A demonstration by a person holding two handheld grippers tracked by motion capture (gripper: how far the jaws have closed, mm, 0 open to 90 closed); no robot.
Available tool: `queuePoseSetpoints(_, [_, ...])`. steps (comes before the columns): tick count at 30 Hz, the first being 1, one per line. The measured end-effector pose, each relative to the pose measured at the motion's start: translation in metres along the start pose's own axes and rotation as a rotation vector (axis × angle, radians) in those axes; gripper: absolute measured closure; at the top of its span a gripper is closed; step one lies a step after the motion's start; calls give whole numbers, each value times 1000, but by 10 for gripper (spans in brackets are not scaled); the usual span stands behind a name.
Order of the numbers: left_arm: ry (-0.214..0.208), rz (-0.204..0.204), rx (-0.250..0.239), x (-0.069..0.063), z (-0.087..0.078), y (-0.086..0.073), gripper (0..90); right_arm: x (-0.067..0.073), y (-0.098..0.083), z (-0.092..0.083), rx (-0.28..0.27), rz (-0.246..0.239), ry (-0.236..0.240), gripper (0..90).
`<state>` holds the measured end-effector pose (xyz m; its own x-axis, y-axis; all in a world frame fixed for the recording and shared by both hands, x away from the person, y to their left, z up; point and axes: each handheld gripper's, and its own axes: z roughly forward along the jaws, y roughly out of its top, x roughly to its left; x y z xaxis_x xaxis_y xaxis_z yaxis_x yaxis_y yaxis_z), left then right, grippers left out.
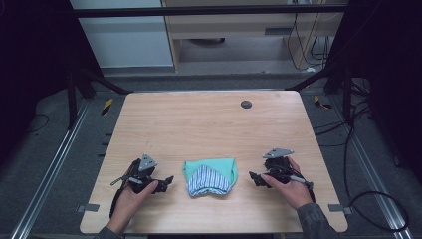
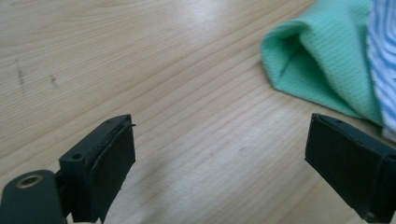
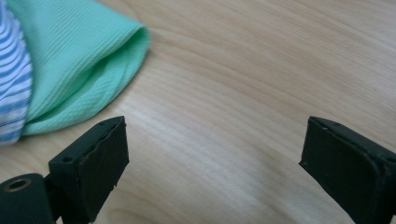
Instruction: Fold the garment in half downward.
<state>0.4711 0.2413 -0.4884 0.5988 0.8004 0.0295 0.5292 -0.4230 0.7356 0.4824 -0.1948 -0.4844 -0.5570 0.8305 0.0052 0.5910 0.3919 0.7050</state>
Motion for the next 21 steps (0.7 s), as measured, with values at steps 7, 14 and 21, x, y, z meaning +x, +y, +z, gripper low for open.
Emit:
queuePoseSetpoints(7, [67,-38,-5,23,5,6,74,-20,2,7,-25,72,-52,76])
queuePoseSetpoints(14, [122,-79,-1,44,18,6,73,-36,0,20,-22,158,-160,93])
queuePoseSetpoints(21, [133,-98,6,53,30,5,70,-40,-4,34,-44,198,-218,51])
